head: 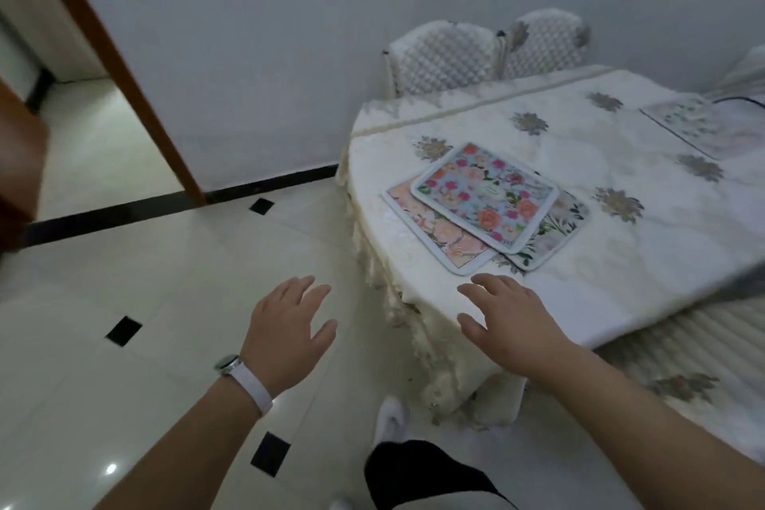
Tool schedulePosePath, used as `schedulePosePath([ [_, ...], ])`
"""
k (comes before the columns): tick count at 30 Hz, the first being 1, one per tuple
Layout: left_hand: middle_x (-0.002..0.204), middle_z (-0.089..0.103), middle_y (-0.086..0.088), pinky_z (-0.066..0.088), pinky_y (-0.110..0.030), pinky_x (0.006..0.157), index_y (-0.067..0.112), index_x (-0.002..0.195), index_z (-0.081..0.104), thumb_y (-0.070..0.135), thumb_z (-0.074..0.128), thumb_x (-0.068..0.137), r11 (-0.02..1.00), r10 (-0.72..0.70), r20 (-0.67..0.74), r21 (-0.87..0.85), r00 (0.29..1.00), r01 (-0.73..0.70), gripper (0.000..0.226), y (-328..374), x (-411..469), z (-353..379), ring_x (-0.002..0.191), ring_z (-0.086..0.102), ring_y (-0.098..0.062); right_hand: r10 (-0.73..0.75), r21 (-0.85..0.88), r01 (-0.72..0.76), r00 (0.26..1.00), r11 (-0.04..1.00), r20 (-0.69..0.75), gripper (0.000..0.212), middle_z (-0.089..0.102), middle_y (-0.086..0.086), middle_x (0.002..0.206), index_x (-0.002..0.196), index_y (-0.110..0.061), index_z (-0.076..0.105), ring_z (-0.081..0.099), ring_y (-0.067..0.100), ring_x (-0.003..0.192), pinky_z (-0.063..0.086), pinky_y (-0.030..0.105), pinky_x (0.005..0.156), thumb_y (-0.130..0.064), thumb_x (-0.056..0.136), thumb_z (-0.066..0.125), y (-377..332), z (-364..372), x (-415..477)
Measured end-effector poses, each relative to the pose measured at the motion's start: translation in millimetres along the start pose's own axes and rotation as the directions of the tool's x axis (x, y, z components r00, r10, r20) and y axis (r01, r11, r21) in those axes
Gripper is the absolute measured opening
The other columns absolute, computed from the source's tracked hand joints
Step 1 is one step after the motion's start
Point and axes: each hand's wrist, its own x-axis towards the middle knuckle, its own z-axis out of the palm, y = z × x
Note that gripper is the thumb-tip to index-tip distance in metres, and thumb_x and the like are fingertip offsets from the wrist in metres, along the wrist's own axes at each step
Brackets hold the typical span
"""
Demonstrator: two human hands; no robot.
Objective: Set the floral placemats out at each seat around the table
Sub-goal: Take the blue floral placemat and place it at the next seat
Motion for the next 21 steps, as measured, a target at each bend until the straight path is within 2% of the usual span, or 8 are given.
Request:
schedulePosePath([
  [5,0.124,0.063,-0.009,0.048,-0.048,0.091,0.019,0.119,0.064,0.050,0.047,0.077,0.994,0.095,0.101,0.044,0.990,-0.100,0.054,-1,77,16,0.116,0.057,-0.031,0.098,0.066,-0.098,0.995,0.993,0.009,0.049,0.049,-0.001,0.142,0.139,-0.025,0.049,0.045,0.024,0.127,0.042,0.043,0.101,-0.046,0.094,0.048,34,16,58],
  [8,0.122,0.064,-0.007,0.050,-0.046,0.088,0.020,0.118,0.064,0.050,0.047,0.077,0.983,0.125,0.167,0.115,0.978,-0.145,0.053,-5,121,16,0.113,0.060,-0.029,0.093,0.105,-0.094,0.996,0.990,0.013,0.049,0.053,-0.001,0.136,0.134,-0.024,0.052,0.050,0.024,0.120,0.046,0.042,0.096,-0.048,0.092,0.047,46,23,104],
  [13,0.120,0.066,-0.005,0.053,-0.044,0.085,0.021,0.117,0.065,0.050,0.046,0.078,0.972,0.143,0.266,0.146,0.953,-0.186,0.053,-13,200,17,0.108,0.063,-0.026,0.123,0.178,-0.128,0.992,0.976,0.035,0.047,0.049,-0.002,0.139,0.137,-0.025,0.048,0.045,0.022,0.124,0.043,0.041,0.098,-0.046,0.095,0.041,70,24,169],
  [17,0.123,0.064,-0.005,0.052,-0.042,0.086,0.021,0.122,0.062,0.048,0.046,0.081,0.942,0.255,0.320,0.131,0.913,-0.309,0.051,-8,268,22,0.110,0.061,-0.025,0.157,0.160,-0.161,0.987,0.974,0.039,0.047,0.048,-0.002,0.138,0.138,-0.026,0.047,0.044,0.021,0.125,0.042,0.041,0.097,-0.046,0.096,0.041,100,15,202],
  [21,0.121,0.066,-0.008,0.053,-0.042,0.082,0.020,0.121,0.063,0.046,0.044,0.080,0.912,0.324,0.350,0.130,0.879,-0.388,0.052,6,319,32,0.107,0.063,-0.028,0.218,0.131,-0.223,0.975,0.966,0.050,0.041,0.052,-0.001,0.130,0.129,-0.024,0.052,0.049,0.023,0.116,0.045,0.039,0.089,-0.044,0.095,0.044,137,11,216],
])
